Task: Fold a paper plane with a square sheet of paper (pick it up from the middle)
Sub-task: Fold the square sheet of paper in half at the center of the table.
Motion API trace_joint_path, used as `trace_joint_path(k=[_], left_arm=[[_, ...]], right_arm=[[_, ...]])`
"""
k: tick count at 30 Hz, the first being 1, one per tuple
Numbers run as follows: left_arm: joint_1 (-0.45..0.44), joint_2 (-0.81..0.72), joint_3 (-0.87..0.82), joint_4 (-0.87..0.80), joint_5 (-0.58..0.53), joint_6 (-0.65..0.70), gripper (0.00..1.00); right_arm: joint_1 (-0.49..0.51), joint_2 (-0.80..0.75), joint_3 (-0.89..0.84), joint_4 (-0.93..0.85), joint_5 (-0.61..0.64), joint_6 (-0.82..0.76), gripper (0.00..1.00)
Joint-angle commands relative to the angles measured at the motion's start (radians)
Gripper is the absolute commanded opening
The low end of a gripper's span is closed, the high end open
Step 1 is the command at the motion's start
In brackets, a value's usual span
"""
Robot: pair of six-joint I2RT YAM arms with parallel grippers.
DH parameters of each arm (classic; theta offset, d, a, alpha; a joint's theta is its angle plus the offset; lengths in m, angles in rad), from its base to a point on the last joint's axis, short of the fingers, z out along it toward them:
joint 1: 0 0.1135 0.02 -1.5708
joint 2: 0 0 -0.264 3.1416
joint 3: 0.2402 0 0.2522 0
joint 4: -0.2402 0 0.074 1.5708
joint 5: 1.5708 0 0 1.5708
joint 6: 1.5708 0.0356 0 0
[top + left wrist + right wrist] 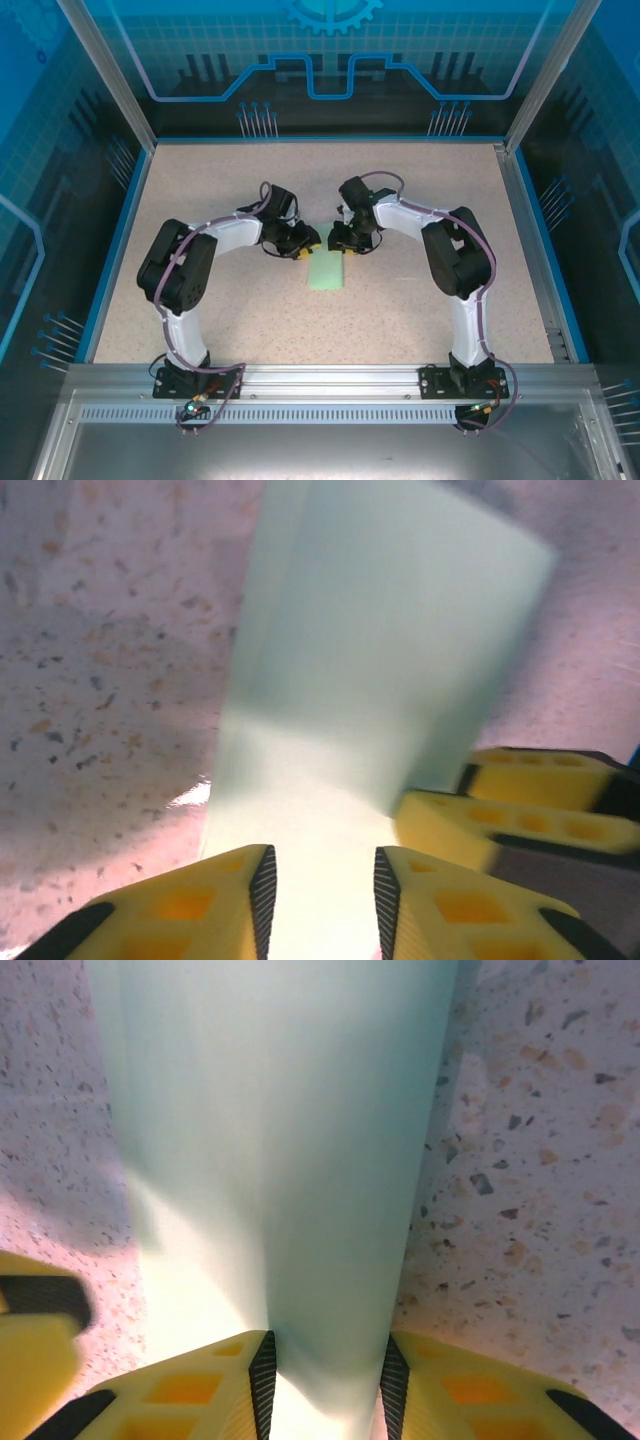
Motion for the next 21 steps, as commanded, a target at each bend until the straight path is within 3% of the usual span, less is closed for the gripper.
trace_joint_path(k=[1,21], left_arm=[[0.004,-0.073,0.014,-0.045,-0.065,-0.001,0.38],[0.007,-0.043,-0.020,-0.018,-0.055,-0.008,0.36]], right_arm=[[0.009,0.036,-0.021,-0.027,0.001,-0.075,0.35],[0.014,0.117,0.012,-0.082,0.052,-0.066,0.37]])
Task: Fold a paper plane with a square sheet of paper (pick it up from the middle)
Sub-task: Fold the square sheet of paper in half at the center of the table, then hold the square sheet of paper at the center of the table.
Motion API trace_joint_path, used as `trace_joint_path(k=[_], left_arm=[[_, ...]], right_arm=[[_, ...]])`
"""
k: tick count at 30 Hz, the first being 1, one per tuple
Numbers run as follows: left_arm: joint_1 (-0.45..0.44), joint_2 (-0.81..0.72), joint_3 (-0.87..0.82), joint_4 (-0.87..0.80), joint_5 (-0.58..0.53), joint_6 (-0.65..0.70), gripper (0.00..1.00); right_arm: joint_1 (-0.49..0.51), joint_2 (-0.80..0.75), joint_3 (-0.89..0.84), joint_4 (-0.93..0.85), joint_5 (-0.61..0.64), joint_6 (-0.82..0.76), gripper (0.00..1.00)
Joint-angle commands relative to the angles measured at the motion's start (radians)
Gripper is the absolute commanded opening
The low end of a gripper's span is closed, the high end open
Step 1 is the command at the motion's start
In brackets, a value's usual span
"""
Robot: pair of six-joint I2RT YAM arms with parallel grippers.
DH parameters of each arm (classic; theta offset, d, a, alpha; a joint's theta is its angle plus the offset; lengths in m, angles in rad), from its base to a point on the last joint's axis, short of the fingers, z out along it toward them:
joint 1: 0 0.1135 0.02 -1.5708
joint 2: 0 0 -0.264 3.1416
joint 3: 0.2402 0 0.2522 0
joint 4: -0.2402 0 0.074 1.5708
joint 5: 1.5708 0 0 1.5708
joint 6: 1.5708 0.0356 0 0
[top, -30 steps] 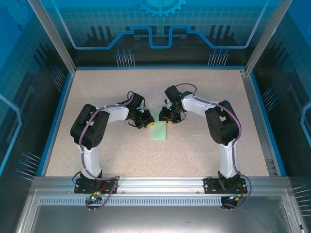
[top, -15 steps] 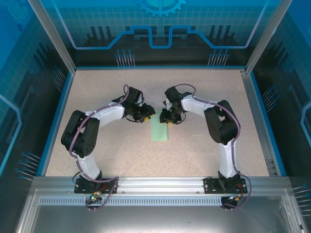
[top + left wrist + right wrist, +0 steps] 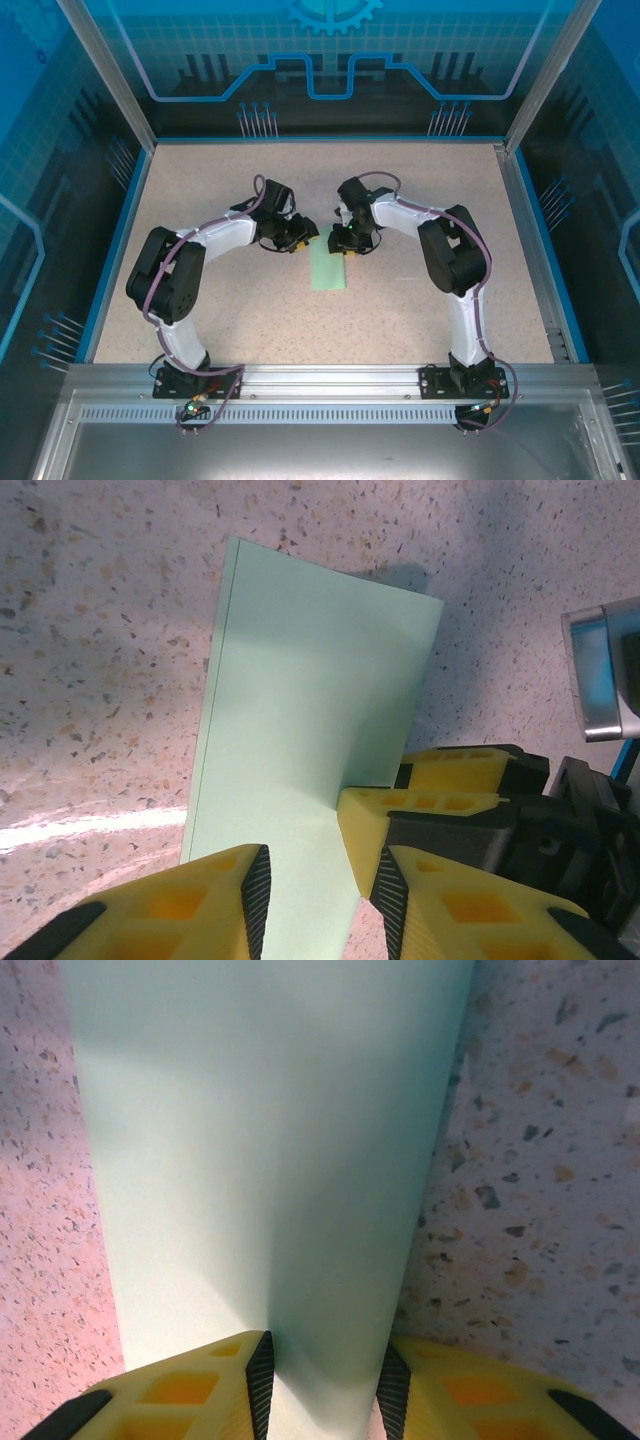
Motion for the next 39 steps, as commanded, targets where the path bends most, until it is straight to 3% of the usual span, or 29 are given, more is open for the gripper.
trace_joint_path(k=[1,29,39], left_arm=[[0.005,0.021,-0.019,-0.010,0.006,-0.007,0.36],[-0.004,0.087,0.020,-0.007,0.054,-0.002,0.35],[-0.016,0.118,0.033,0.008,0.091,0.000,0.27]], right_arm=[[0.014,0.079,-0.024,-0.036,0.053,0.016,0.37],[0.039,0.136,0.002,-0.038,0.064,-0.027,0.39],[0.043,0.152,0.015,-0.048,0.060,-0.020,0.39]])
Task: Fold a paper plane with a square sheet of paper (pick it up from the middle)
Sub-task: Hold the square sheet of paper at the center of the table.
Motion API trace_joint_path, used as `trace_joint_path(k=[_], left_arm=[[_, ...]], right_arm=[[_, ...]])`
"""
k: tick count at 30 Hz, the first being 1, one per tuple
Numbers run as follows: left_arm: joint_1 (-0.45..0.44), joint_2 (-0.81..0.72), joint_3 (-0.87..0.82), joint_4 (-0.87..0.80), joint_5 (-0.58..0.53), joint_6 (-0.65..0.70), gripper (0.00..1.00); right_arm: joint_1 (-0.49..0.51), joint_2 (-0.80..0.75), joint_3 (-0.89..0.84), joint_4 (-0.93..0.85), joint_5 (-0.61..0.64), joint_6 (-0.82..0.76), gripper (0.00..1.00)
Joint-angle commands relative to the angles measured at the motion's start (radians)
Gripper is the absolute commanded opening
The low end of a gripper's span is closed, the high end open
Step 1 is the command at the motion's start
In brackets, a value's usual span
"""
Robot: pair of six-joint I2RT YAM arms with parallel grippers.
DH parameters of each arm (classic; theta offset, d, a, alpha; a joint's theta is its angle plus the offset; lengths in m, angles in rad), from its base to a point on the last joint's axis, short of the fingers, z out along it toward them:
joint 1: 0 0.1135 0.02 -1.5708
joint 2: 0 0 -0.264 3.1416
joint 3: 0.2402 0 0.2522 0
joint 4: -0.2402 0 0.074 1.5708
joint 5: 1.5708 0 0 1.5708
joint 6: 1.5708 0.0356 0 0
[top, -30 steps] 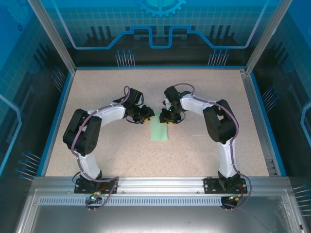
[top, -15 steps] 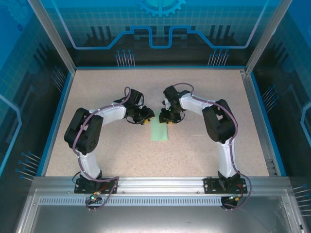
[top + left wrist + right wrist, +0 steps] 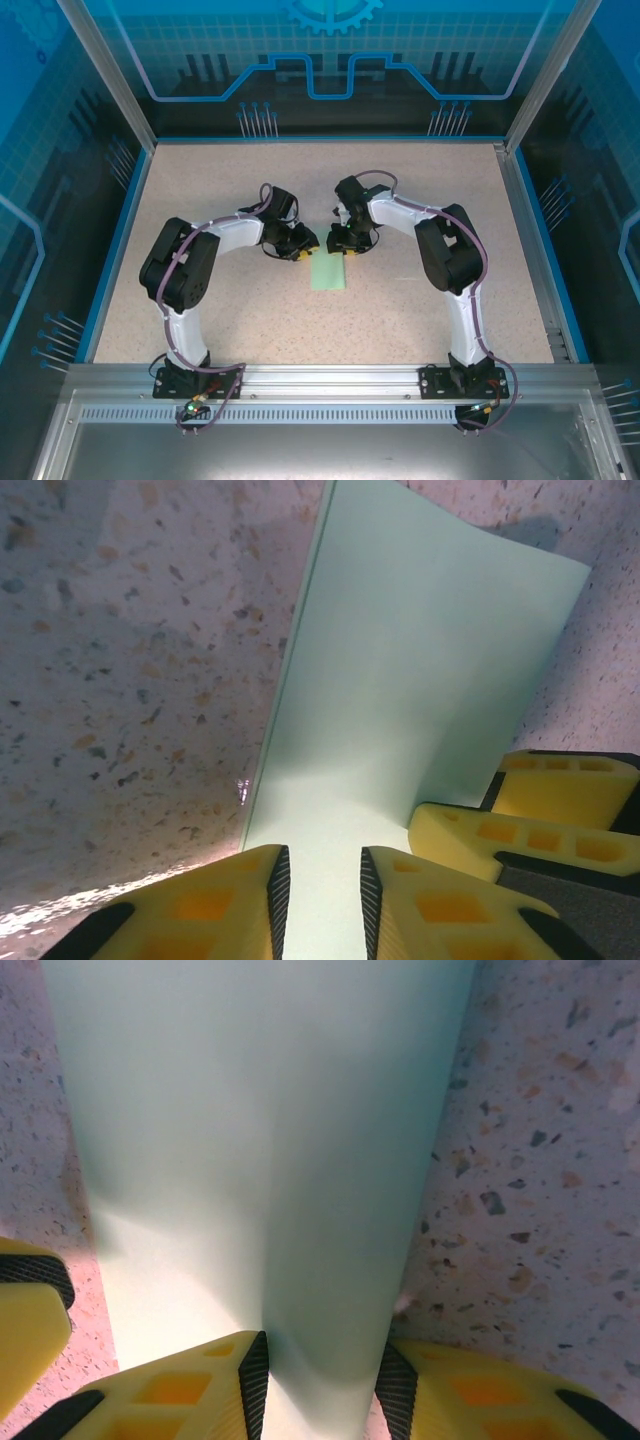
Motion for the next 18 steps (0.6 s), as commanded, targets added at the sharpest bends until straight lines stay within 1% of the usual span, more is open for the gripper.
trace_joint_path(k=[1,8,18], left_arm=[[-0.015,0.020,0.033,0.008,0.048,0.002,0.26],[-0.023,0.046,0.053,-0.011,0.057,0.019,0.22],[-0.025,0.058,0.055,-0.014,0.057,0.024,0.21]], right_arm=[[0.033,0.120,-0.036,0.005,0.044,-0.011,0.39],[0.033,0.133,-0.029,-0.002,0.042,-0.009,0.39],[0.038,0.145,-0.023,-0.005,0.041,-0.027,0.39]])
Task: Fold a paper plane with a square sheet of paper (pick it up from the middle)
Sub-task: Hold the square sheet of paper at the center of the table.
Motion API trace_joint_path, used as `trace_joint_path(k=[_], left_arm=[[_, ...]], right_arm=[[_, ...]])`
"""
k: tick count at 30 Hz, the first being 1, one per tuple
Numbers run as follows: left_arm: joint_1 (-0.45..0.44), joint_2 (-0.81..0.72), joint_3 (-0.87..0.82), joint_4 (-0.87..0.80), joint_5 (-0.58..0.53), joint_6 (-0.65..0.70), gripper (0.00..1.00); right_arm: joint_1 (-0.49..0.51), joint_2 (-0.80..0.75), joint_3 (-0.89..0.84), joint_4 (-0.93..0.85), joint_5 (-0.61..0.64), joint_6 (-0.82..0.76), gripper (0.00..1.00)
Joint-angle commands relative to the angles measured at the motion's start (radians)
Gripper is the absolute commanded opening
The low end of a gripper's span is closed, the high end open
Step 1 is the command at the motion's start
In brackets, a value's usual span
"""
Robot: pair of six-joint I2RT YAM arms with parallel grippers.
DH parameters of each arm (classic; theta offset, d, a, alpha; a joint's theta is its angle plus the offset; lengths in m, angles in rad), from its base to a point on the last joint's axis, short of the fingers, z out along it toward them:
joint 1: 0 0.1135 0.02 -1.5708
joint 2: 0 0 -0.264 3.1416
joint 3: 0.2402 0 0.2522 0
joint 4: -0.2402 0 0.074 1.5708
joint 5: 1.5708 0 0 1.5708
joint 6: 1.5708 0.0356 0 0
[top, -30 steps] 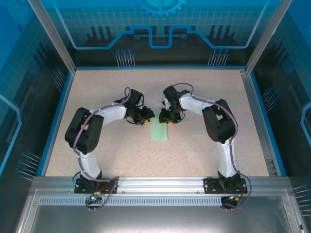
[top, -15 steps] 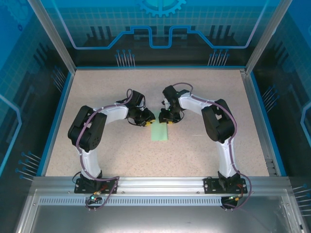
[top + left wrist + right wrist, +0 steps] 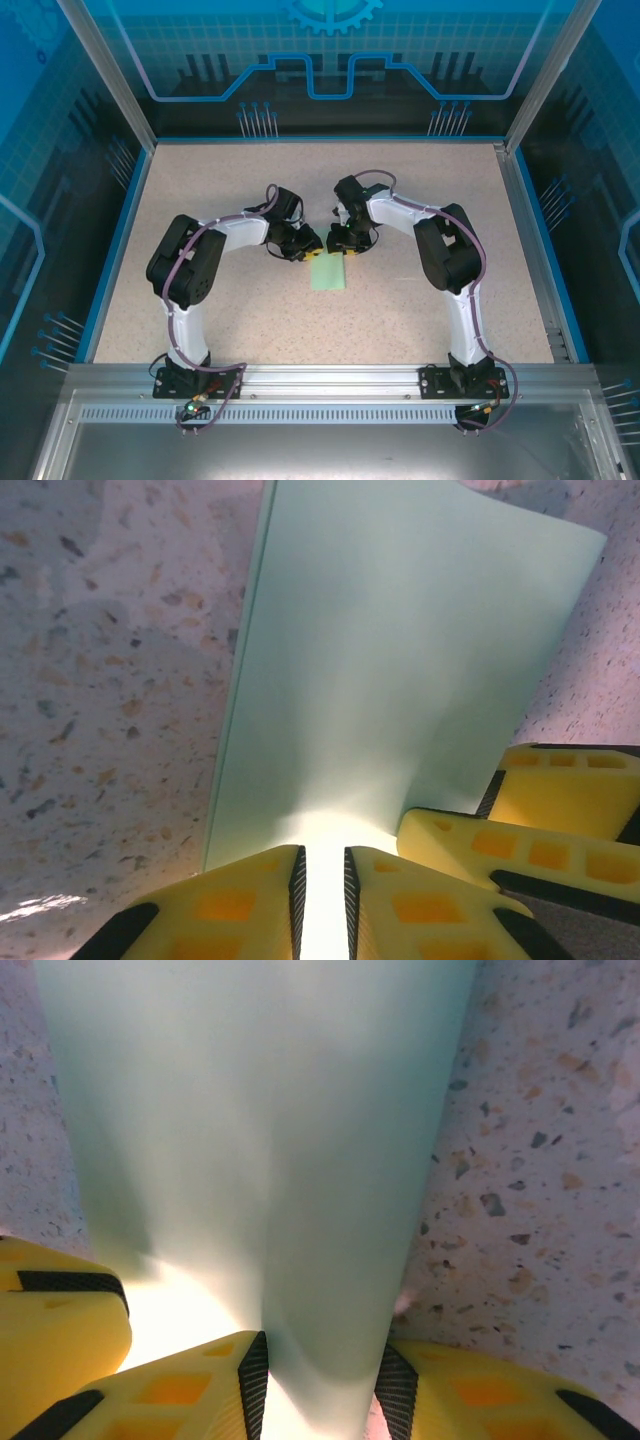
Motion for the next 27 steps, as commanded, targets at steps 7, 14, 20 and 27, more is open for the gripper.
trace_joint_path(k=[7,14,20,27], left_arm=[[-0.008,0.017,0.024,-0.041,0.025,0.029,0.20],[-0.008,0.032,0.003,-0.069,0.001,0.037,0.18],[-0.007,0.044,-0.008,-0.101,-0.034,0.048,0.16],[-0.008,0.062,-0.028,-0.110,-0.048,0.054,0.15]], right_arm=[[0.041,0.141,-0.035,0.011,0.042,-0.022,0.40],[0.041,0.135,-0.033,0.007,0.038,-0.015,0.39],[0.027,0.068,-0.033,0.019,-0.005,0.013,0.40],[-0.042,-0.167,-0.123,0.117,-0.067,0.063,0.48]])
